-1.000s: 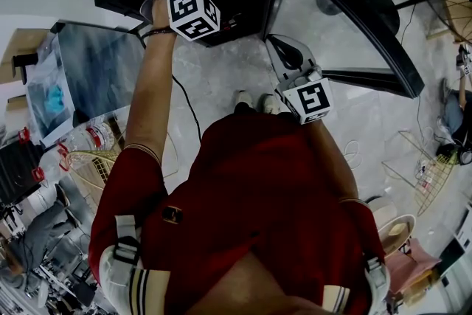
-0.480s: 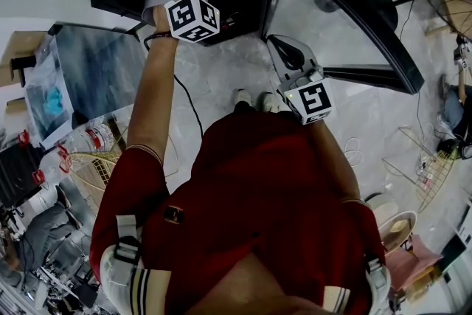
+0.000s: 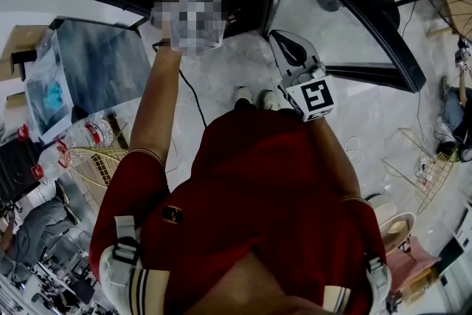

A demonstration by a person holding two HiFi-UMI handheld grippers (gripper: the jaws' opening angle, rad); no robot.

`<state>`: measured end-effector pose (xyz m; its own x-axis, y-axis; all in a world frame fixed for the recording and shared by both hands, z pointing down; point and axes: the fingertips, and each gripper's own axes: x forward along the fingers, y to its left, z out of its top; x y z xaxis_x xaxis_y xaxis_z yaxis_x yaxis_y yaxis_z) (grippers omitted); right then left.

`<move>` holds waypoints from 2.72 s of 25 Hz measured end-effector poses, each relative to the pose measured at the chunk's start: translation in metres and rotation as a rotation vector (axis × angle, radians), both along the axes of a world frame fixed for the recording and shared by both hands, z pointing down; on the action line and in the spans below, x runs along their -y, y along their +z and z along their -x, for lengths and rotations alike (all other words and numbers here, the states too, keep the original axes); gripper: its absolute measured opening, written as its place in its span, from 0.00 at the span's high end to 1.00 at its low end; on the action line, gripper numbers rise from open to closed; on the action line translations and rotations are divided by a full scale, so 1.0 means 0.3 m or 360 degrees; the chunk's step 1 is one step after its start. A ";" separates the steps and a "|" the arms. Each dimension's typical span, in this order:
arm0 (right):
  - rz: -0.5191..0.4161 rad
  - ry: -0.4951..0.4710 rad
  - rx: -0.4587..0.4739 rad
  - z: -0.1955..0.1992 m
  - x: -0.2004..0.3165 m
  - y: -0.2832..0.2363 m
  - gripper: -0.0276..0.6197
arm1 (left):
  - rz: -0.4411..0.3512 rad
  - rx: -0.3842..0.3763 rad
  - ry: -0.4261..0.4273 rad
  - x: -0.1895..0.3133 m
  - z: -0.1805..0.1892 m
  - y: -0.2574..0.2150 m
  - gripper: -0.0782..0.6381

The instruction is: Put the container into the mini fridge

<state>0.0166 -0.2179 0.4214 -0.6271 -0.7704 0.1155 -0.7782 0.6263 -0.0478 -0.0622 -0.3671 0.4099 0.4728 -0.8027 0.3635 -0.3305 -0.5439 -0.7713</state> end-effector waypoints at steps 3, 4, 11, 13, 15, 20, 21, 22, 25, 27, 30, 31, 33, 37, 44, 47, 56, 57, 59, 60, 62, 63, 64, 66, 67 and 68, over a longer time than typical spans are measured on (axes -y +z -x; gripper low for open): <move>-0.0011 0.0002 0.0020 0.002 0.006 -0.010 0.97 | 0.0016 -0.0179 0.0018 -0.053 -0.012 -0.041 0.67; -0.0015 0.0001 0.0025 0.003 0.006 -0.015 0.97 | 0.0026 -0.0252 0.0023 -0.072 -0.016 -0.058 0.67; -0.0023 -0.0016 0.0054 0.019 0.011 -0.050 0.97 | 0.0193 -0.0884 0.0014 -0.215 -0.008 -0.181 0.69; -0.0045 -0.0032 0.0072 0.028 0.009 -0.068 0.97 | 0.0243 -0.1009 0.0017 -0.260 -0.007 -0.199 0.69; -0.0068 -0.0052 0.0085 0.040 0.006 -0.086 0.97 | 0.0285 -0.1109 0.0030 -0.305 -0.006 -0.203 0.70; -0.0117 -0.0070 0.0150 0.044 0.002 -0.147 0.97 | 0.0358 -0.1346 0.0021 -0.399 0.007 -0.217 0.74; -0.0125 -0.0071 0.0172 0.045 0.001 -0.160 0.97 | 0.0365 -0.1386 0.0018 -0.414 0.012 -0.223 0.75; -0.0133 -0.0074 0.0195 0.047 -0.001 -0.175 0.97 | 0.0369 -0.1426 0.0016 -0.429 0.016 -0.233 0.77; -0.0154 -0.0082 0.0260 0.055 -0.013 -0.222 0.97 | 0.0375 -0.1556 0.0018 -0.473 0.027 -0.272 0.82; -0.0172 -0.0091 0.0294 0.057 -0.024 -0.255 0.97 | 0.0375 -0.1627 0.0020 -0.501 0.030 -0.298 0.85; -0.0203 -0.0112 0.0321 0.058 -0.049 -0.296 0.97 | 0.0368 -0.1676 0.0016 -0.537 0.031 -0.322 0.87; -0.0210 -0.0119 0.0326 0.058 -0.058 -0.306 0.97 | 0.0365 -0.1680 0.0014 -0.546 0.031 -0.325 0.88; -0.0219 -0.0132 0.0333 0.060 -0.073 -0.320 0.97 | 0.0360 -0.1683 0.0013 -0.564 0.031 -0.329 0.88; -0.0220 -0.0158 0.0339 0.071 -0.095 -0.338 0.97 | 0.0355 -0.1694 0.0013 -0.591 0.039 -0.339 0.88; -0.0238 -0.0201 0.0353 0.090 -0.120 -0.367 0.97 | 0.0324 -0.1701 0.0045 -0.631 0.046 -0.372 0.88; -0.0245 -0.0224 0.0351 0.105 -0.130 -0.377 0.97 | 0.0317 -0.1706 0.0051 -0.643 0.051 -0.382 0.88; -0.0241 -0.0252 0.0345 0.117 -0.142 -0.374 0.97 | 0.0328 -0.1700 0.0064 -0.660 0.036 -0.372 0.88; -0.0240 -0.0253 0.0345 0.115 -0.145 -0.372 0.97 | 0.0329 -0.1699 0.0066 -0.663 0.033 -0.371 0.88; -0.0238 -0.0254 0.0343 0.114 -0.151 -0.368 0.97 | 0.0329 -0.1702 0.0074 -0.669 0.030 -0.372 0.88; -0.0237 -0.0253 0.0339 0.114 -0.153 -0.366 0.97 | 0.0328 -0.1702 0.0077 -0.672 0.031 -0.374 0.88; -0.0234 -0.0250 0.0332 0.116 -0.159 -0.362 0.97 | 0.0326 -0.1700 0.0081 -0.677 0.033 -0.375 0.88; -0.0234 -0.0250 0.0331 0.116 -0.163 -0.360 0.97 | 0.0326 -0.1698 0.0082 -0.680 0.034 -0.374 0.88; -0.0235 -0.0251 0.0330 0.117 -0.166 -0.359 0.97 | 0.0326 -0.1696 0.0082 -0.683 0.035 -0.373 0.88; -0.0237 -0.0256 0.0331 0.120 -0.168 -0.358 0.97 | 0.0328 -0.1694 0.0080 -0.687 0.037 -0.371 0.88; -0.0236 -0.0258 0.0332 0.122 -0.168 -0.358 0.97 | 0.0330 -0.1692 0.0078 -0.688 0.038 -0.370 0.88; -0.0234 -0.0261 0.0333 0.124 -0.168 -0.359 0.97 | 0.0331 -0.1690 0.0077 -0.689 0.038 -0.370 0.88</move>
<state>-0.0205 -0.1674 0.3137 -0.7430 -0.6556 -0.1347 -0.6488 0.7549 -0.0956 -0.0737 -0.1603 0.2989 0.6560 -0.7446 -0.1233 -0.7499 -0.6616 0.0054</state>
